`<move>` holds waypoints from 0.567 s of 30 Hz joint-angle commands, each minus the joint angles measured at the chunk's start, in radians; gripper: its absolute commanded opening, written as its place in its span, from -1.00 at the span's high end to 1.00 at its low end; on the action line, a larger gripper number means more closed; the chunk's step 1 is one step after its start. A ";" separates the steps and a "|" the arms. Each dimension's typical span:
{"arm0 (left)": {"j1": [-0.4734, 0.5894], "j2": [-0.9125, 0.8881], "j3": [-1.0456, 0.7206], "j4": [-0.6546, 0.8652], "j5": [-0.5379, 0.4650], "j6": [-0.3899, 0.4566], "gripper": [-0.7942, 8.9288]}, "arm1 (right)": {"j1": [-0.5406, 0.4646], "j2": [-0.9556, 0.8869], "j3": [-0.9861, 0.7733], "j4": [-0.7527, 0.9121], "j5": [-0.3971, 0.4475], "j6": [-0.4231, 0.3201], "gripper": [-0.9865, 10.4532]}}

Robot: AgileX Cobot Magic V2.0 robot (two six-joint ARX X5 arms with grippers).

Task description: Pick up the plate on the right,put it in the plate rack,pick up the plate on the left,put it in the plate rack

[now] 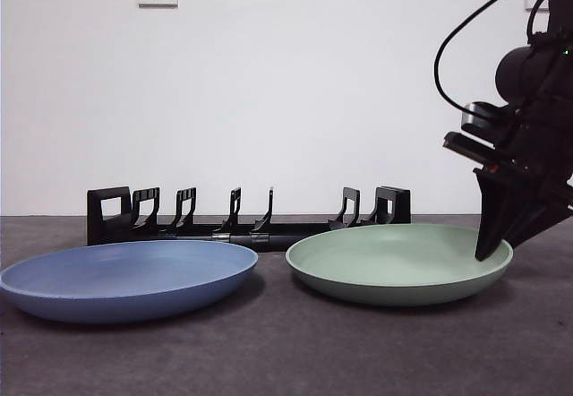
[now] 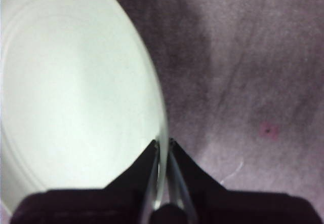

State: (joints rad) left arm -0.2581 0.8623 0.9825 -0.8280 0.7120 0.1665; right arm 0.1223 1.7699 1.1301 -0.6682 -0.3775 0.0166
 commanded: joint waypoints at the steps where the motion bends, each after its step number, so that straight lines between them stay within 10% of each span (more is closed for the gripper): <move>1: -0.033 0.019 0.002 0.013 -0.006 0.070 -0.39 | 0.001 -0.042 0.000 -0.033 0.001 -0.017 0.86; 11: -0.230 0.105 0.002 0.063 -0.017 0.266 -0.39 | 0.002 -0.236 0.148 -0.225 -0.100 -0.029 0.86; 17: -0.371 0.128 0.002 0.190 -0.261 0.394 -0.39 | 0.002 -0.297 0.256 -0.362 -0.151 -0.046 0.86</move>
State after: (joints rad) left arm -0.6079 0.9874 0.9825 -0.6609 0.5175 0.4850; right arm 0.1234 1.4731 1.3792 -1.0206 -0.5205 -0.0154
